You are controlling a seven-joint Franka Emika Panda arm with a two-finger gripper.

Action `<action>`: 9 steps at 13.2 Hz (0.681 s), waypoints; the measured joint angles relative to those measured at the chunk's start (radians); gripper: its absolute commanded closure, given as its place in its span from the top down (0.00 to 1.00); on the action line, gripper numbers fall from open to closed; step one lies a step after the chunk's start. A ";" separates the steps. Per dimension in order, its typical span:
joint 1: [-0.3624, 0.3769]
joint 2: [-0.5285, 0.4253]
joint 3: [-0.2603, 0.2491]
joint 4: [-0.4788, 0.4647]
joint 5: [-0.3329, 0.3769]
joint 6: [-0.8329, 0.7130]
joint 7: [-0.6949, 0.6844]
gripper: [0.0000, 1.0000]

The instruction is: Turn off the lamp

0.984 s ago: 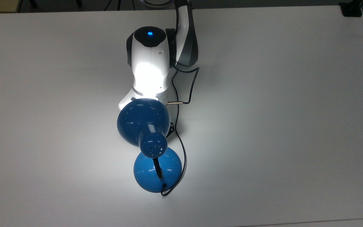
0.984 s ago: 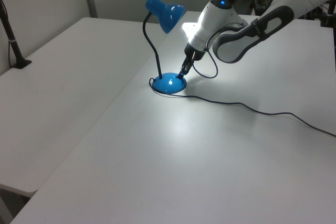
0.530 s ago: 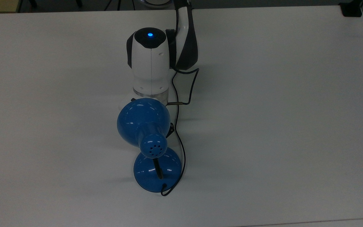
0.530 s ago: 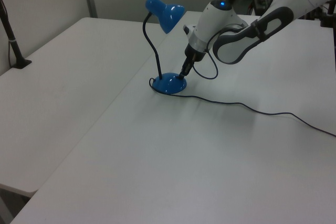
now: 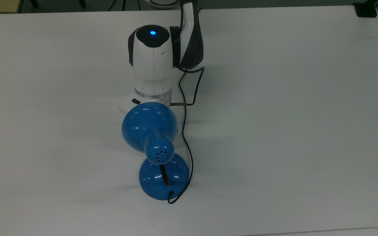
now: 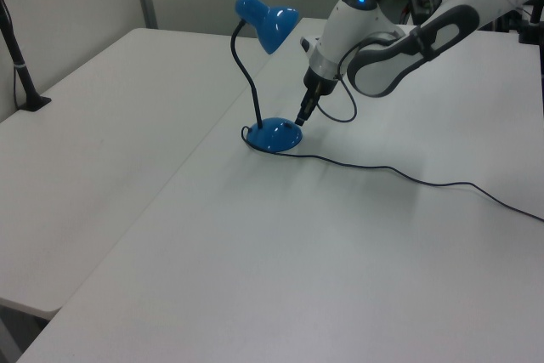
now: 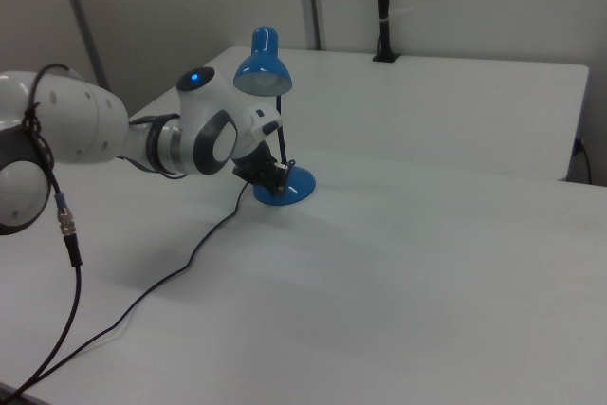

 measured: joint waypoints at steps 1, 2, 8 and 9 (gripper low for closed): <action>0.000 -0.038 0.000 -0.006 0.000 -0.105 0.000 1.00; 0.001 -0.082 0.000 -0.008 0.000 -0.205 0.000 1.00; 0.005 -0.376 0.004 -0.007 0.000 -0.767 0.061 1.00; 0.005 -0.443 0.004 -0.008 0.000 -0.855 0.065 1.00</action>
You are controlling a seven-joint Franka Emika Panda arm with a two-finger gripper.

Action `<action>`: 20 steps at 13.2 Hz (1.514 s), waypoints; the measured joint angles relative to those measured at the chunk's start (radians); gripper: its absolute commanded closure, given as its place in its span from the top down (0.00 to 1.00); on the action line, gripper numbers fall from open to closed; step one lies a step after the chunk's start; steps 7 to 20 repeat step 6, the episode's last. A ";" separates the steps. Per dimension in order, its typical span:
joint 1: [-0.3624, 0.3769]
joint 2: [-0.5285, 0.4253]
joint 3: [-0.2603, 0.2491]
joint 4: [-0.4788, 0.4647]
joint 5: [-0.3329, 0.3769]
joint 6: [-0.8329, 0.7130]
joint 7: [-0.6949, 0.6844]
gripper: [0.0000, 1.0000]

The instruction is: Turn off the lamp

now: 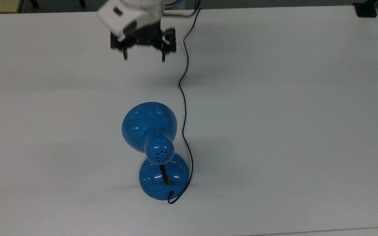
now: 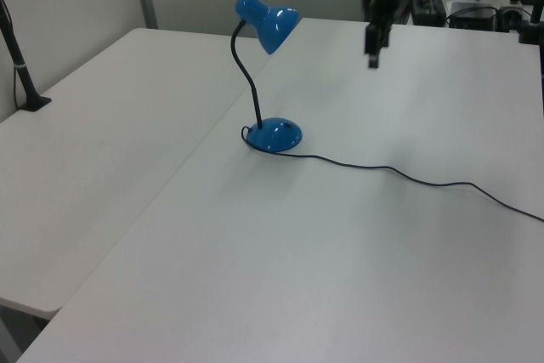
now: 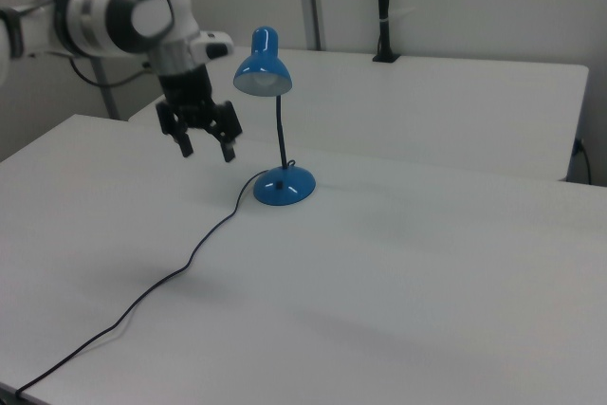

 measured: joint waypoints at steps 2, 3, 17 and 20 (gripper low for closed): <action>0.000 -0.100 0.000 -0.006 0.000 -0.090 0.001 1.00; -0.001 -0.124 0.000 -0.011 0.008 -0.093 0.001 1.00; -0.003 -0.133 -0.001 -0.021 0.020 -0.073 0.001 1.00; -0.003 -0.133 -0.001 -0.021 0.020 -0.073 0.001 1.00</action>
